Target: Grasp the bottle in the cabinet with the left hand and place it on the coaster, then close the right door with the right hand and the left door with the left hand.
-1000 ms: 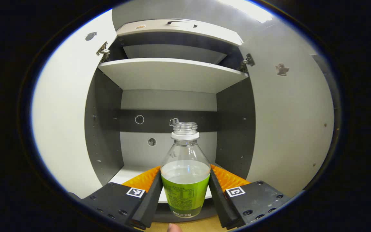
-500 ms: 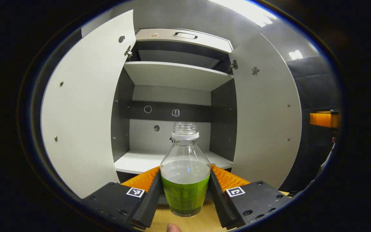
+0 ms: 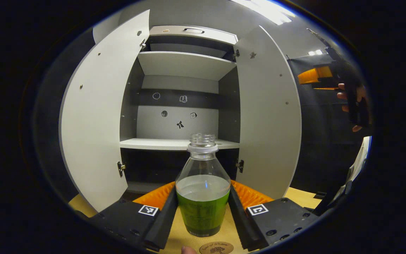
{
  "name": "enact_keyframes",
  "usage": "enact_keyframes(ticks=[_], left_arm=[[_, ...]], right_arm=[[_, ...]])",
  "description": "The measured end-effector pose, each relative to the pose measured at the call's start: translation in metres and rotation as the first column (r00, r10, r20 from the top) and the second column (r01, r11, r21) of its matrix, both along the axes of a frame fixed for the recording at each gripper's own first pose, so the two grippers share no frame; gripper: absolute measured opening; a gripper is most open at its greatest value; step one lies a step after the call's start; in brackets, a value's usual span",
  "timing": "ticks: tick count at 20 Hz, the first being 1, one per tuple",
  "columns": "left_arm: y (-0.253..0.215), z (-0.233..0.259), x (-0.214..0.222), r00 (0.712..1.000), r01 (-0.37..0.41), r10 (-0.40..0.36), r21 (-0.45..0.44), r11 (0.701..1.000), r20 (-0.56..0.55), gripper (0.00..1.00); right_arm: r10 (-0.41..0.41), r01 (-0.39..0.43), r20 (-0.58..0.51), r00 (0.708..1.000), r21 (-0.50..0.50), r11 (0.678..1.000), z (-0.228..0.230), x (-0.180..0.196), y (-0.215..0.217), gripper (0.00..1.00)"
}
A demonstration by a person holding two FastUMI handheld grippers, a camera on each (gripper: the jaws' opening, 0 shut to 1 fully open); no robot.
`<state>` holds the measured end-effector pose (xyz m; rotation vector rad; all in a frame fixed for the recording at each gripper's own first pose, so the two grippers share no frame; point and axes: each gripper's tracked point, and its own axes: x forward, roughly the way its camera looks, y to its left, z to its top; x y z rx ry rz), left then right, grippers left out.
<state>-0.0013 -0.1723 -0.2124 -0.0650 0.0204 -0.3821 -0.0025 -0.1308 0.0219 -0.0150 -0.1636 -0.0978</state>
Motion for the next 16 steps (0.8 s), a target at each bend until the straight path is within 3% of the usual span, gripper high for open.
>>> enact_keyframes(ticks=[9, 16], left_arm=[[-0.035, -0.103, -0.028, 0.992, 0.116, -0.113, 0.049, 0.992, -0.058, 0.77], [-0.04, -0.136, -0.023, 0.991, 0.116, -0.113, 0.047, 0.992, -0.073, 0.78]], right_arm=[[0.019, -0.019, -0.057, 0.998, 0.002, 1.0, -0.014, 0.004, -0.006, 0.97], [0.014, -0.014, -0.117, 0.993, -0.005, 1.0, -0.03, 0.002, -0.011, 0.97]])
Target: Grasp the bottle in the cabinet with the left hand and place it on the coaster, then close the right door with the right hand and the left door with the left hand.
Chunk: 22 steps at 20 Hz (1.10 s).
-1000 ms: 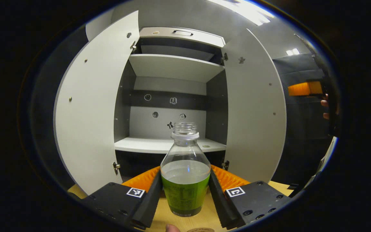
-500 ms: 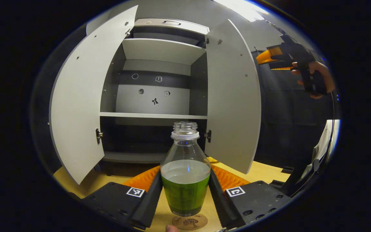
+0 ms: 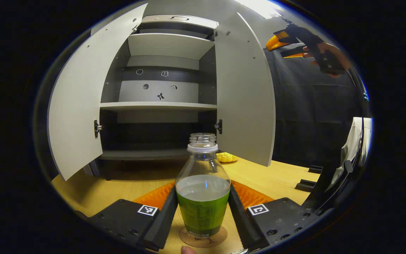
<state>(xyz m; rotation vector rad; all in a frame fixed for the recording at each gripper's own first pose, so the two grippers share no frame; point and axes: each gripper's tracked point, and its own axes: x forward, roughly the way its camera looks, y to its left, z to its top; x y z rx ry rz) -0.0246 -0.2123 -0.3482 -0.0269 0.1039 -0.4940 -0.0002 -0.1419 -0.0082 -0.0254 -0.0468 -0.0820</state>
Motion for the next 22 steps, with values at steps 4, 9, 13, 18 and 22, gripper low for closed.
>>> enact_keyframes(ticks=[4, 9, 13, 18, 22], left_arm=[[0.002, -0.014, 0.004, 0.999, -0.021, 0.021, -0.004, 1.0, -0.044, 0.79], [-0.001, -0.02, -0.001, 0.997, -0.008, 0.008, 0.003, 1.0, -0.08, 0.87], [0.014, -0.026, -0.014, 0.992, -0.018, 0.022, 0.034, 0.999, -0.122, 0.96], [0.052, 0.016, -0.037, 0.988, -0.066, 0.071, 0.04, 0.997, -0.135, 0.96], [0.079, 0.098, -0.041, 0.988, -0.133, 0.129, -0.048, 0.99, -0.09, 0.96]], right_arm=[[0.001, -0.001, -0.005, 1.0, -0.016, 1.0, -0.001, -0.001, 0.002, 0.97], [0.0, 0.0, -0.014, 1.0, -0.02, 1.0, -0.002, -0.001, 0.005, 0.97], [-0.006, 0.006, -0.013, 1.0, -0.001, 1.0, -0.001, 0.001, 0.006, 0.97], [-0.003, 0.003, -0.009, 1.0, 0.001, 1.0, 0.001, 0.003, 0.006, 0.97], [-0.012, 0.015, -0.043, 0.999, 0.06, 0.998, -0.008, 0.001, 0.001, 0.97]])
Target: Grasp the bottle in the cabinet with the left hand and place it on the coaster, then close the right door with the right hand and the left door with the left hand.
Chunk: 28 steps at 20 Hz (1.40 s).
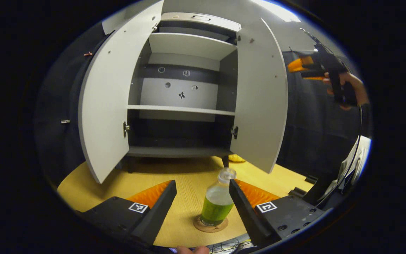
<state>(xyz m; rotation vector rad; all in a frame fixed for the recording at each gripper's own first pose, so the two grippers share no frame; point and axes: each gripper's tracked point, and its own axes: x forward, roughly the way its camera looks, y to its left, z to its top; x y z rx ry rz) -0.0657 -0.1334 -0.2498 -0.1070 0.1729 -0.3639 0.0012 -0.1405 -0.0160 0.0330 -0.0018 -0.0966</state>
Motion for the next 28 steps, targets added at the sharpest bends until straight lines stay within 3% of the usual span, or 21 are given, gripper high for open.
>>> enact_keyframes(ticks=[3, 8, 13, 17, 20, 23, 28], left_arm=[[0.019, 0.05, 0.005, 0.998, -0.044, 0.045, -0.011, 0.999, 0.036, 0.95], [0.057, 0.11, 0.025, 0.986, -0.164, 0.164, -0.004, 0.986, 0.007, 0.95], [0.089, 0.15, 0.044, 0.969, -0.245, 0.245, -0.016, 0.969, 0.019, 0.95], [0.109, 0.16, 0.048, 0.961, -0.274, 0.273, 0.02, 0.962, 0.041, 0.95], [0.116, 0.164, 0.045, 0.964, -0.264, 0.261, 0.048, 0.963, 0.058, 0.95], [0.119, 0.17, 0.039, 0.967, -0.249, 0.247, 0.022, 0.968, 0.065, 0.95], [0.142, 0.171, 0.029, 0.964, -0.26, 0.259, -0.001, 0.966, 0.063, 0.95]], right_arm=[[-0.021, 0.02, -0.019, 1.0, -0.028, 0.999, -0.004, 0.001, -0.011, 0.97], [-0.048, 0.046, -0.03, 0.998, -0.053, 0.998, -0.006, 0.012, -0.036, 0.97], [-0.068, 0.068, -0.038, 0.997, 0.007, 0.998, 0.003, 0.042, -0.06, 0.97], [0.027, -0.023, -0.068, 0.997, 0.054, 0.998, -0.005, 0.052, -0.038, 0.97], [0.05, -0.045, -0.077, 0.996, 0.071, 0.996, -0.006, 0.052, -0.029, 0.95], [0.052, -0.039, -0.079, 0.996, 0.163, 0.986, -0.01, 0.048, -0.015, 0.95], [0.134, -0.122, -0.068, 0.989, 0.152, 0.981, -0.006, 0.044, 0.039, 0.97]])
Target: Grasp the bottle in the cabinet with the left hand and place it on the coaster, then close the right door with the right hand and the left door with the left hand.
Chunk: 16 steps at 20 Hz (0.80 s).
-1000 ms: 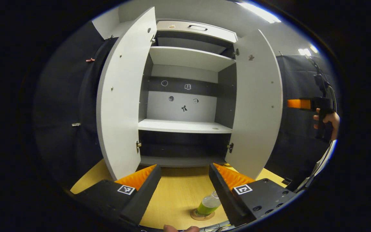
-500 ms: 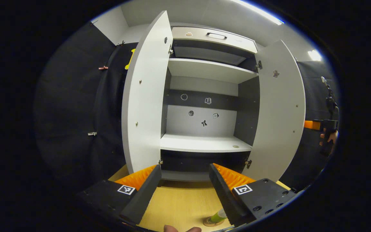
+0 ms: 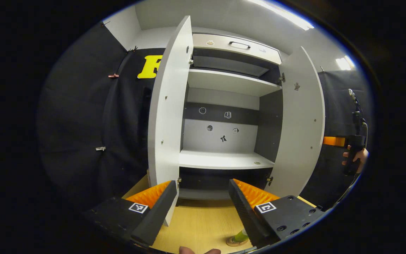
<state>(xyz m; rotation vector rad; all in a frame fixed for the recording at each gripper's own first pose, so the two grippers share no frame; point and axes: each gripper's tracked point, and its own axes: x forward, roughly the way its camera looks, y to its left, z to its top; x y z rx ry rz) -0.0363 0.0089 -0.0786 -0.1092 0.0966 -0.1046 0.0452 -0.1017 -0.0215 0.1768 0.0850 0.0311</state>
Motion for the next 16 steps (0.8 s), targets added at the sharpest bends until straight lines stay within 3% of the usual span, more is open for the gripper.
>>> enact_keyframes(ticks=[10, 16], left_arm=[[0.043, 0.0, -0.017, 0.998, -0.067, 0.066, 0.031, 0.997, 0.014, 0.95], [0.063, 0.0, -0.025, 0.995, -0.096, 0.095, 0.04, 0.995, 0.016, 0.95]], right_arm=[[0.159, -0.159, 0.003, 0.987, 0.018, 0.987, -0.002, 0.029, 0.111, 0.98], [0.181, -0.181, 0.001, 0.983, 0.011, 0.983, -0.007, 0.055, 0.144, 0.98]])
